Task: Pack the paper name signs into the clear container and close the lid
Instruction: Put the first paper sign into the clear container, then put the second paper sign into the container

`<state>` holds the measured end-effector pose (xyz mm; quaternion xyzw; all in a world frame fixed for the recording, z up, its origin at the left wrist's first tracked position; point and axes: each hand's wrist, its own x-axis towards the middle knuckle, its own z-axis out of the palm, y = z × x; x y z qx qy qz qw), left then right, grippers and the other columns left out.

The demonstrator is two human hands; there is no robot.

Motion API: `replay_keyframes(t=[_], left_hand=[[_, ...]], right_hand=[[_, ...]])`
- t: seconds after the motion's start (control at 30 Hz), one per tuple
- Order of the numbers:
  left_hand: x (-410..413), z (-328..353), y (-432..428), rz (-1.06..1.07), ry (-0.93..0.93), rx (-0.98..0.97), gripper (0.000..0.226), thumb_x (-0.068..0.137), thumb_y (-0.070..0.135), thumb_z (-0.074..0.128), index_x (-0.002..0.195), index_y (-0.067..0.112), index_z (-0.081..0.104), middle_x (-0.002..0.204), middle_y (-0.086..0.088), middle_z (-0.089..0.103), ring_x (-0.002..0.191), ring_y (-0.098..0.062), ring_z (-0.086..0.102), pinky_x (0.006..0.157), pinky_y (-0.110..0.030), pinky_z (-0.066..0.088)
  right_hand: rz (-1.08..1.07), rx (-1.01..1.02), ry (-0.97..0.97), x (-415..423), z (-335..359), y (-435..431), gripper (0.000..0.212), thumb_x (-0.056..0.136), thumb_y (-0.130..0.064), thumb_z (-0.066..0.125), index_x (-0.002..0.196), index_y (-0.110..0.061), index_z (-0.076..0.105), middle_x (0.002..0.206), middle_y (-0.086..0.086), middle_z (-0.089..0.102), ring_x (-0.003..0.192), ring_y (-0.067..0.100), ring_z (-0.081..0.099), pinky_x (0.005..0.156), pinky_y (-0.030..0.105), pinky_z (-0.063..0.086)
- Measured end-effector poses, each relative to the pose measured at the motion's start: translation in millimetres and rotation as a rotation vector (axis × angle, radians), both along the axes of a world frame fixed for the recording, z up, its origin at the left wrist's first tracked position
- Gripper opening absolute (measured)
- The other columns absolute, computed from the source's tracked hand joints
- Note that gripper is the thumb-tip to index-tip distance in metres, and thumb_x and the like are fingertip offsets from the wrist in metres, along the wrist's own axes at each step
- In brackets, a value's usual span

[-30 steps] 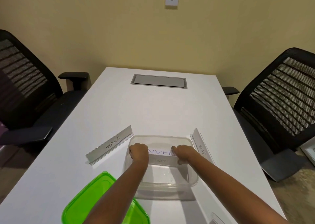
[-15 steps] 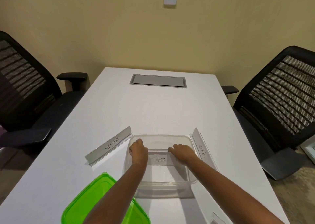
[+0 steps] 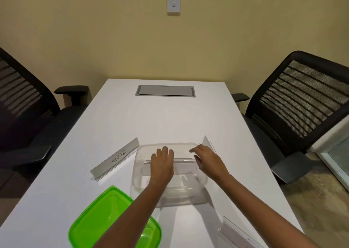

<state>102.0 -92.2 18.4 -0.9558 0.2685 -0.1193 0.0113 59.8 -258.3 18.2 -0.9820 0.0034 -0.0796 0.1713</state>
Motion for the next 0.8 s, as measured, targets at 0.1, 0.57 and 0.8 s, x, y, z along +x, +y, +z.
replay_keyframes(t=[0.1, 0.57, 0.8], left_hand=[[-25, 5, -12, -0.185, -0.072, -0.157, 0.037, 0.042, 0.002, 0.080, 0.078, 0.011, 0.075, 0.070, -0.006, 0.071, 0.055, -0.023, 0.064, 0.044, -0.024, 0.049], [-152, -55, -50, -0.251, 0.773, -0.164, 0.046, 0.098, 0.024, 0.039, 0.143, 0.018, 0.037, 0.146, 0.000, 0.044, 0.132, -0.017, 0.045, 0.106, -0.030, 0.038], [-173, -60, -50, -0.068, 1.031, -0.398, 0.039, 0.091, 0.006, 0.044, 0.129, 0.003, 0.053, 0.127, -0.014, 0.062, 0.119, -0.024, 0.056, 0.095, -0.024, 0.040]], right_hand=[[-0.117, 0.145, -0.076, -35, 8, -14, 0.027, 0.095, -0.011, 0.048, 0.116, -0.012, 0.064, 0.118, 0.004, 0.065, 0.111, 0.020, 0.060, 0.087, 0.031, 0.050], [-0.286, 0.305, 0.453, -194, -36, -44, 0.029, 0.093, -0.027, 0.054, 0.100, -0.004, 0.070, 0.105, 0.009, 0.073, 0.091, 0.019, 0.064, 0.075, 0.028, 0.045], [-0.315, 0.155, 0.529, -218, -45, -36, 0.027, 0.092, -0.020, 0.048, 0.109, -0.011, 0.067, 0.117, 0.009, 0.068, 0.107, 0.024, 0.061, 0.072, 0.026, 0.037]])
